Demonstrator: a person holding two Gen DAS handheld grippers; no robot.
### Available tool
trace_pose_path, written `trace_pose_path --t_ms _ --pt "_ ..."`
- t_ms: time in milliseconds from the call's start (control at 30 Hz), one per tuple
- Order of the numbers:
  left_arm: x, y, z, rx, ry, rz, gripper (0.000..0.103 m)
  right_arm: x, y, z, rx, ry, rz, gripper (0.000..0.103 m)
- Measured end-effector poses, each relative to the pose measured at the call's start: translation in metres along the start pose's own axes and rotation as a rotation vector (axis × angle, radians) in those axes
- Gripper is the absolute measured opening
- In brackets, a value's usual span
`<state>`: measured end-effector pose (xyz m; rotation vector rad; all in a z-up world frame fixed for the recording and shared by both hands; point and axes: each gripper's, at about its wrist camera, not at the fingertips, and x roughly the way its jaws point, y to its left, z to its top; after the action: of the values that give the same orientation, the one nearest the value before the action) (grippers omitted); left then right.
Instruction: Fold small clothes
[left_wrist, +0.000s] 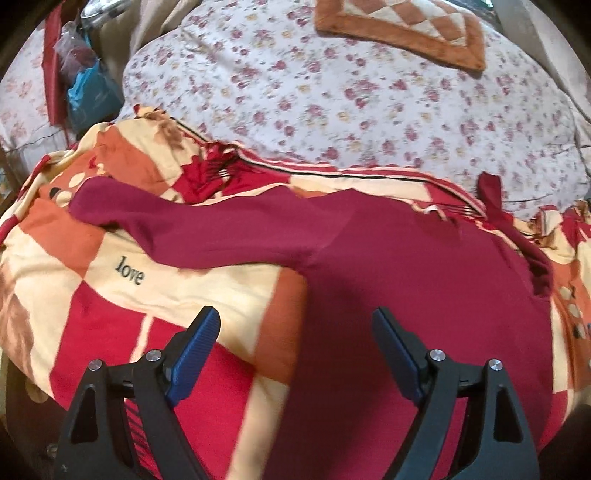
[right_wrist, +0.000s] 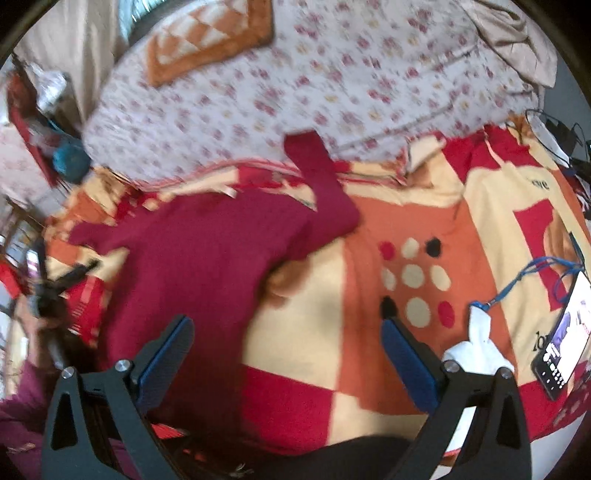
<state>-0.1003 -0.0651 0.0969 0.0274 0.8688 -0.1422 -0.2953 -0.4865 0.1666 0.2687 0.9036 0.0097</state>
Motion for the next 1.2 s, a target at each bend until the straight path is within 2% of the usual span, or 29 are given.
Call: trace_pose_path --t_ms 100,200,267,300,433,533,600,1000,1200 --pt "-0.004 -0.01 -0.001 0.016 -0.005 -0.006 0.067 0.004 0.021 0.004 -0.002 -0.016 0.059 0.103" --pt "-0.007 -0.017 0.0 0.031 -0.002 -0.014 0.067 0.018 0.053 0.009 -0.006 0.061 0.182 0.103" --pt "-0.01 -0.021 0.001 0.037 -0.013 -0.015 0.067 0.025 0.074 0.013 -0.037 0.068 0.25 0.103" --pt "-0.01 -0.022 0.002 0.038 -0.017 -0.012 0.067 0.029 0.083 0.013 -0.055 0.066 0.254 0.103" --pt "-0.009 -0.021 0.0 0.03 -0.019 -0.007 0.067 0.055 0.118 0.013 -0.115 0.037 0.213 0.103" --pt "-0.006 -0.021 -0.001 0.032 -0.018 0.001 0.067 0.081 0.135 0.016 -0.147 0.013 0.219 0.103" --pt "-0.004 -0.021 -0.001 0.031 -0.015 0.004 0.067 0.1 0.147 0.016 -0.158 -0.007 0.167 0.103" --pt "0.017 -0.014 -0.001 -0.012 0.014 0.015 0.067 0.181 0.179 0.022 -0.164 -0.05 0.004 0.103" --pt "0.026 -0.008 0.0 -0.033 0.023 0.021 0.067 0.208 0.184 0.022 -0.173 -0.017 -0.044 0.103"
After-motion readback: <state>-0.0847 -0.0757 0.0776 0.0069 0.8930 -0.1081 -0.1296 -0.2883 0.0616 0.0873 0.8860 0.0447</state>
